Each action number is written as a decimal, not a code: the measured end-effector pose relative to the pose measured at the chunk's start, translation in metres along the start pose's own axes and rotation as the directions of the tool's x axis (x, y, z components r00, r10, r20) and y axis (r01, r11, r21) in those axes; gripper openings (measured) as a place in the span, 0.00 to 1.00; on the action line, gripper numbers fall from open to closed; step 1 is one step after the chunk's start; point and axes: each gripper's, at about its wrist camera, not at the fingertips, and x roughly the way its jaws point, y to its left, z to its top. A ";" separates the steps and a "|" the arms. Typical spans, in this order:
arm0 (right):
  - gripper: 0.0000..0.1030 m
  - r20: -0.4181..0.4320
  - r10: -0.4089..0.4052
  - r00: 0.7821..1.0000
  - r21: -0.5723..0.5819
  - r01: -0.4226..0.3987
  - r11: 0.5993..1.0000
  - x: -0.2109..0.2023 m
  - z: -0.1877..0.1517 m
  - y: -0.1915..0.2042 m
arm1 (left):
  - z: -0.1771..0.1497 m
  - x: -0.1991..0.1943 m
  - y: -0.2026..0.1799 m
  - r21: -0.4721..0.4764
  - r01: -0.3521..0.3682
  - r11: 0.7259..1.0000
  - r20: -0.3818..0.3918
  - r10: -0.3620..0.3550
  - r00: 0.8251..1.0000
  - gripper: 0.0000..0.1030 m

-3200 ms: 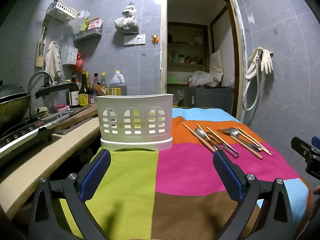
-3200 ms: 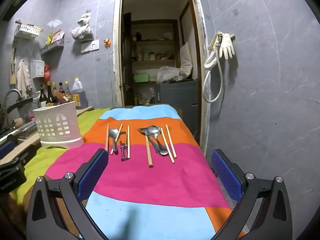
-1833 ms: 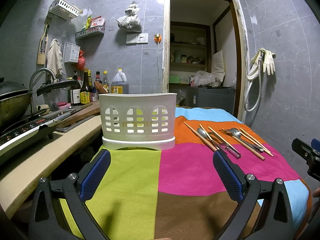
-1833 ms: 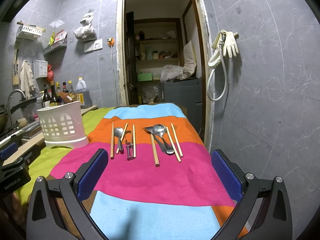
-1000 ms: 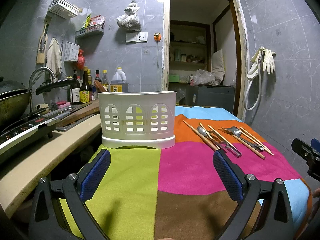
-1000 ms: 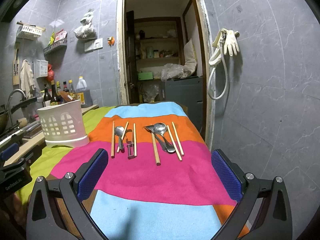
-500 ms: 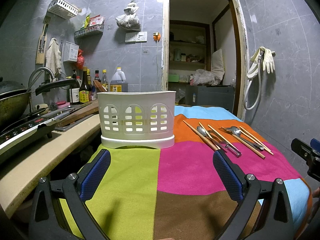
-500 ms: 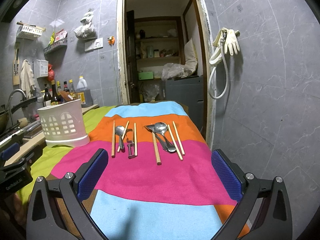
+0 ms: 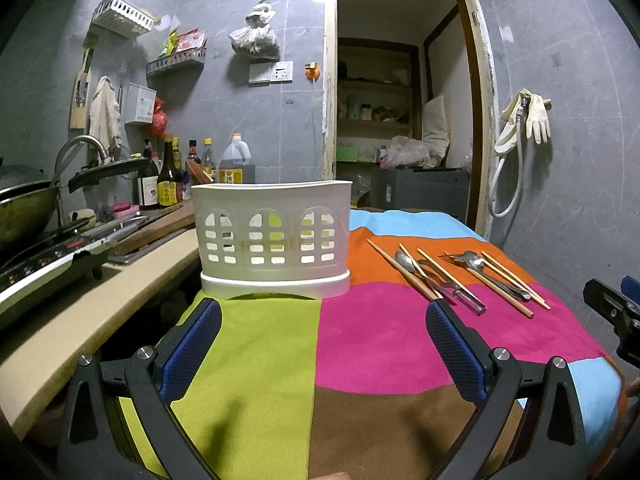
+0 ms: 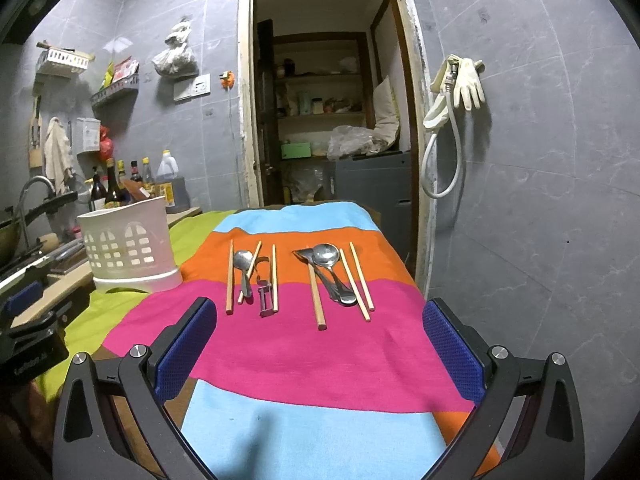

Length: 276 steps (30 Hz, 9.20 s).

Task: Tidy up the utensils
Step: 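Move the left tool down over the row of chopsticks, then close the left tool on a wooden chopstick and lift it, then carry the chopstick with the left tool over the white holder, then lower the chopstick into the holder and open the left tool, then move the left tool back down over the metal spoon, then close the left tool on the metal spoon and lift it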

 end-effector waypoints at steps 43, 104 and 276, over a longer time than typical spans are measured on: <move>0.46 -0.367 0.111 0.924 -0.013 -0.124 0.992 0.198 0.071 -0.082 | 0.068 0.217 -0.080 0.052 0.209 0.977 -0.453 -0.164 0.877 0.38; 0.03 -0.121 0.335 0.934 0.134 -0.319 0.938 0.148 0.091 -0.040 | 0.083 0.156 -0.045 -0.144 0.318 0.937 -0.309 -0.347 0.885 0.04; 0.17 -0.600 0.188 0.778 0.086 -0.171 0.981 0.261 0.049 -0.081 | 0.051 0.288 -0.061 -0.139 0.265 0.954 -0.564 -0.296 0.771 0.09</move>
